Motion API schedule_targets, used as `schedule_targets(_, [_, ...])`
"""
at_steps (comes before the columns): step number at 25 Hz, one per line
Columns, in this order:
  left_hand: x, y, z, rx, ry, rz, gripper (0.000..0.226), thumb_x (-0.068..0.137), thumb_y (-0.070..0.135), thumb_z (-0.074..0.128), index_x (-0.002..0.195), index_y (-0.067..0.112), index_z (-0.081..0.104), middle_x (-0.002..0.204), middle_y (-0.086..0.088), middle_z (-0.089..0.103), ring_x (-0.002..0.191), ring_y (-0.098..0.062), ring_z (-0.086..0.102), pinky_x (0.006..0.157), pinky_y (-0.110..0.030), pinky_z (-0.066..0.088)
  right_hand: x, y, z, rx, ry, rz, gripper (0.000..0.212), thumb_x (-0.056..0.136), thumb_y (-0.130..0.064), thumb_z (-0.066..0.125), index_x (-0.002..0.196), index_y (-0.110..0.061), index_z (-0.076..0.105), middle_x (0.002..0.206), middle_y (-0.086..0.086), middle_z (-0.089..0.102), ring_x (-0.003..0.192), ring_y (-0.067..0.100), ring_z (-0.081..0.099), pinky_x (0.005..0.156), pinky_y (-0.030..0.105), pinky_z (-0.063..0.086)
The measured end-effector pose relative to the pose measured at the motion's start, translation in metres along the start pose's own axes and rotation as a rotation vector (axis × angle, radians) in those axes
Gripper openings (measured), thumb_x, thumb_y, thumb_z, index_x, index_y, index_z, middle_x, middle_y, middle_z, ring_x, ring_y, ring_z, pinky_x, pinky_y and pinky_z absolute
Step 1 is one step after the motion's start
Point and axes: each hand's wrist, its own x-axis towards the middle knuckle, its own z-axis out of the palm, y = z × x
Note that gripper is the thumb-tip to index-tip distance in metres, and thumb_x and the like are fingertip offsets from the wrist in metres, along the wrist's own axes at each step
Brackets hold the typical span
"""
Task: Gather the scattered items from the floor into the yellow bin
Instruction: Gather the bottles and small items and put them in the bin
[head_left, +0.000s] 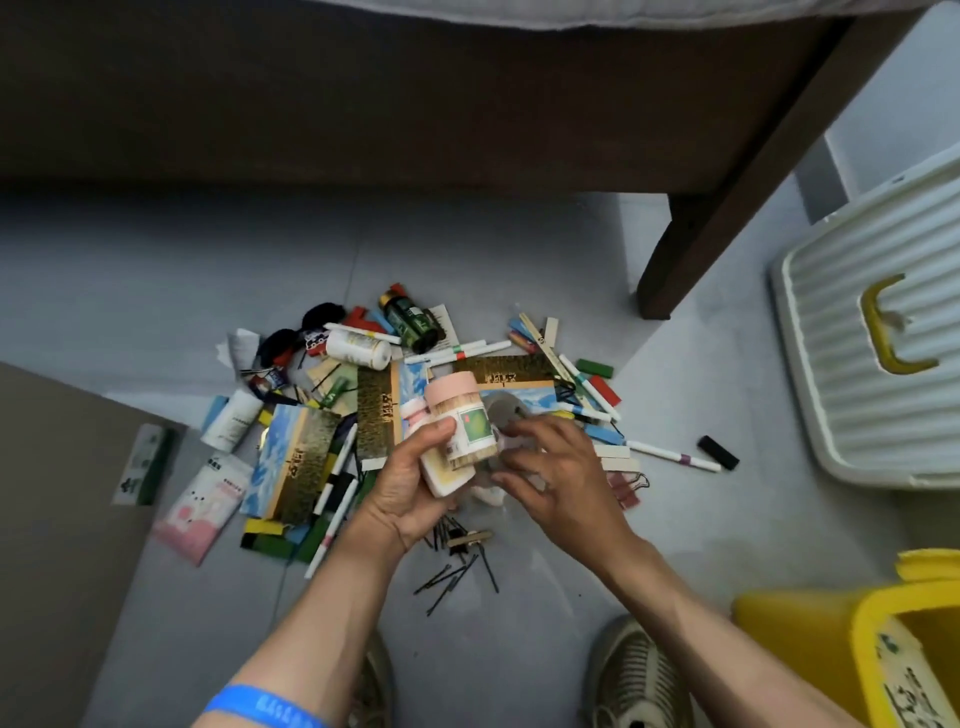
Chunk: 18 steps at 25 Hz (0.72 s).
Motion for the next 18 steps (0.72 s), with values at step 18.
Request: schedule_targets(18, [-0.033, 0.038, 0.079, -0.009, -0.269, 0.164, 0.084, 0.046, 0.024, 0.092, 0.120, 0.010, 0.056, 0.100, -0.012, 0.065, 0.093, -0.027, 0.062, 0.093, -0.047, 0.046, -0.046, -0.015, -0.083, 0.021, 0.208, 0.614, 0.047, 0.070, -0.058, 0.068, 0.114, -0.043, 0.057, 0.089, -0.018, 0.065, 0.075, 0.003, 0.060, 0.057, 0.022, 0.044])
